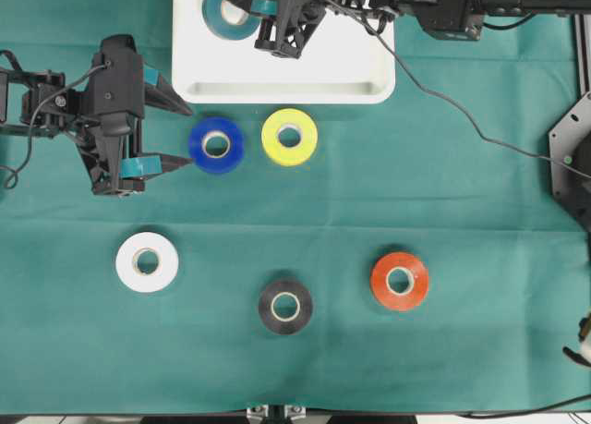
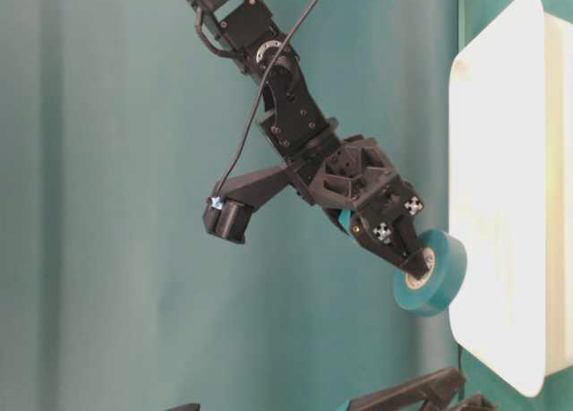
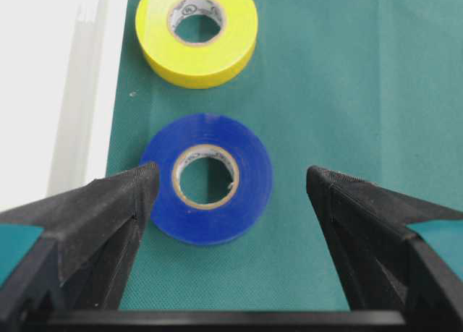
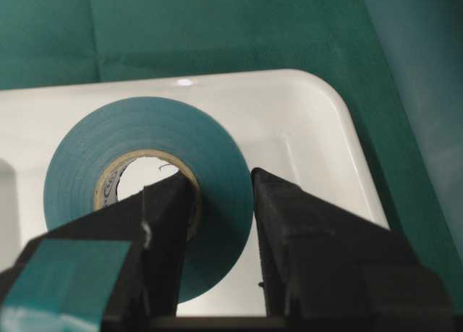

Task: Put the tape alternately from left to right into the white case.
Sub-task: 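Carry the teal roll to the white tray and release it, then withdraw the right gripper from the tray to beside the yellow roll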

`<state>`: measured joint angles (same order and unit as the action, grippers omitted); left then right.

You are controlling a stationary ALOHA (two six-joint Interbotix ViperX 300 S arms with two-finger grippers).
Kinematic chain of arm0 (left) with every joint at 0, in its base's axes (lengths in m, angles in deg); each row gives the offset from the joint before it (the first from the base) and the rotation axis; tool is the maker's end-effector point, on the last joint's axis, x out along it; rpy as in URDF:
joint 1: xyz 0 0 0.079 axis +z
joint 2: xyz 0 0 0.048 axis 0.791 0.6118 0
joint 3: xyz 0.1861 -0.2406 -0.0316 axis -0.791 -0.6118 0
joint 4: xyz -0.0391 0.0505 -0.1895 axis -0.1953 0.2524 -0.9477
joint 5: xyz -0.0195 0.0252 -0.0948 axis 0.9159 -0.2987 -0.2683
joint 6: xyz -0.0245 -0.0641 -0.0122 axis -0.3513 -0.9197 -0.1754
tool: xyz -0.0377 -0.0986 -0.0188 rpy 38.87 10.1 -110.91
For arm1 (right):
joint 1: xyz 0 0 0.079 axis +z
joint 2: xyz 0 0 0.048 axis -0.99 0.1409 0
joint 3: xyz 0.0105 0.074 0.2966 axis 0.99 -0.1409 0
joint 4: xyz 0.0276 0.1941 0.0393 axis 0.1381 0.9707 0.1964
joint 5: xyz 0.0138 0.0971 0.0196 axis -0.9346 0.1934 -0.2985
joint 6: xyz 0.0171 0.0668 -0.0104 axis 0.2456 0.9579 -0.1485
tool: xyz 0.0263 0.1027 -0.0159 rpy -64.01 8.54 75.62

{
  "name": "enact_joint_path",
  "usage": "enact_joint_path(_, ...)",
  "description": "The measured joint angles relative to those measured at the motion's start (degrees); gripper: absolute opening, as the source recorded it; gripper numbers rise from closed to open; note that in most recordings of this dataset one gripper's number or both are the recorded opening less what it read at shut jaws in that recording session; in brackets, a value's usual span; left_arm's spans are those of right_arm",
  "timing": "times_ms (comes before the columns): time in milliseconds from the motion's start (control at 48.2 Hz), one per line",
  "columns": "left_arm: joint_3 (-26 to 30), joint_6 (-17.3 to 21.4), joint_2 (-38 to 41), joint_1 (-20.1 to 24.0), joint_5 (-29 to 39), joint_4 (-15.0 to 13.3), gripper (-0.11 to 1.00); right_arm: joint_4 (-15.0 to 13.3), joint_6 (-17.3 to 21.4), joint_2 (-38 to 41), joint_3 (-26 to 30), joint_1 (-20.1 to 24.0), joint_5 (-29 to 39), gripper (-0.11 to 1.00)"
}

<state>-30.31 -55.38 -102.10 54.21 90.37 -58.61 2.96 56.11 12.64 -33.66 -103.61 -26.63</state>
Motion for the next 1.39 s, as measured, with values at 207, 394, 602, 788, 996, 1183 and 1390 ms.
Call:
enact_joint_path(207,0.0,0.0,0.0,0.0,0.0,-0.1,0.62,-0.1,-0.2,0.9,0.0,-0.6,-1.7,0.27)
enact_joint_path(394,-0.1,0.0,0.0,0.0,0.0,0.0,0.62,-0.9,-0.2,1.1,0.0,-1.1,-1.9,0.27)
enact_joint_path(602,0.0,0.0,0.0,0.0,0.0,0.0,0.62,-2.0,-0.2,1.2,0.0,-1.2,-1.9,0.29)
enact_joint_path(788,-0.1,0.0,0.0,0.0,0.0,-0.1,0.62,-2.1,0.0,1.1,0.2,-1.1,-2.0,0.80)
enact_joint_path(996,0.0,0.0,0.0,0.0,0.0,-0.1,0.62,-2.2,0.0,1.2,0.2,-1.2,-2.0,0.78)
enact_joint_path(1183,0.0,0.0,0.0,0.0,-0.1,-0.1,0.62,-2.2,-0.1,1.2,0.2,-1.2,-2.0,0.78)
enact_joint_path(1390,0.0,0.0,0.0,0.0,0.0,-0.1,0.62,-2.2,0.1,1.2,0.2,-1.2,-2.0,0.78)
